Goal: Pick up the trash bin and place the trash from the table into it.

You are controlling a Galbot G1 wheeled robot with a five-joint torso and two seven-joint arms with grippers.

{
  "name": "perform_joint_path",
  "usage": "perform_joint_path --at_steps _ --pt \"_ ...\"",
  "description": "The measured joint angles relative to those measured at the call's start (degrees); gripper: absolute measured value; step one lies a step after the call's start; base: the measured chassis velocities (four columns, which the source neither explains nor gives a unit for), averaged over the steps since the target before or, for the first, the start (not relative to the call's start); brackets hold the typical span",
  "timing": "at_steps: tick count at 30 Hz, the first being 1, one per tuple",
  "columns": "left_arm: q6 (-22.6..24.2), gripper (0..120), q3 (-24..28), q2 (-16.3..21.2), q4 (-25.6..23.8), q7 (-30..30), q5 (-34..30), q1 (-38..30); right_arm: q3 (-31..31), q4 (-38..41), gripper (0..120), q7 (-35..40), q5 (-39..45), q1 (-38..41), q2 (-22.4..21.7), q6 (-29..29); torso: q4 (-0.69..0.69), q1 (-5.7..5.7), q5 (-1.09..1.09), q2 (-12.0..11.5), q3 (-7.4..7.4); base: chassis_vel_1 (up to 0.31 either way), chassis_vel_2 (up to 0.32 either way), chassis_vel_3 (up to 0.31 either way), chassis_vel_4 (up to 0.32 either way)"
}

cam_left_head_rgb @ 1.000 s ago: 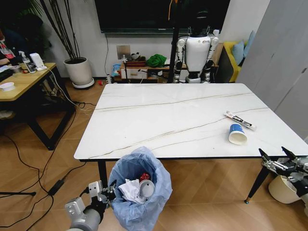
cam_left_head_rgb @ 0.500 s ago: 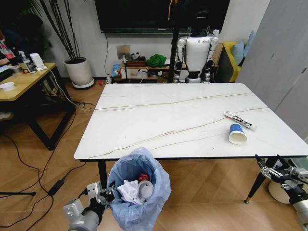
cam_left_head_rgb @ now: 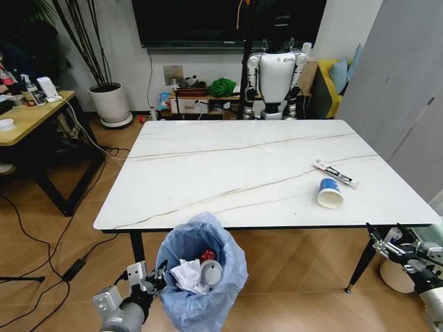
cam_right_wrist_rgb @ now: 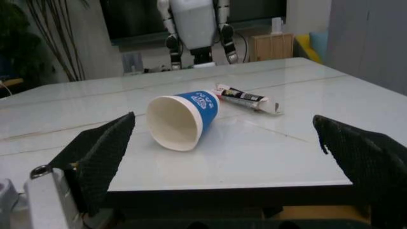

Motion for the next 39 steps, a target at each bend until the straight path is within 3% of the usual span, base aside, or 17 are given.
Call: perform_joint_path --at_steps 39 --pt "0.06 0 0.83 0.42 -0.20 -0.16 0.46 1.11 -2.03 0.54 100 -0.16 -1.31 0.20 -1.53 0.82 -0.01 0.00 0.00 0.01 0.00 -0.063 -0.058 0.061 0.058"
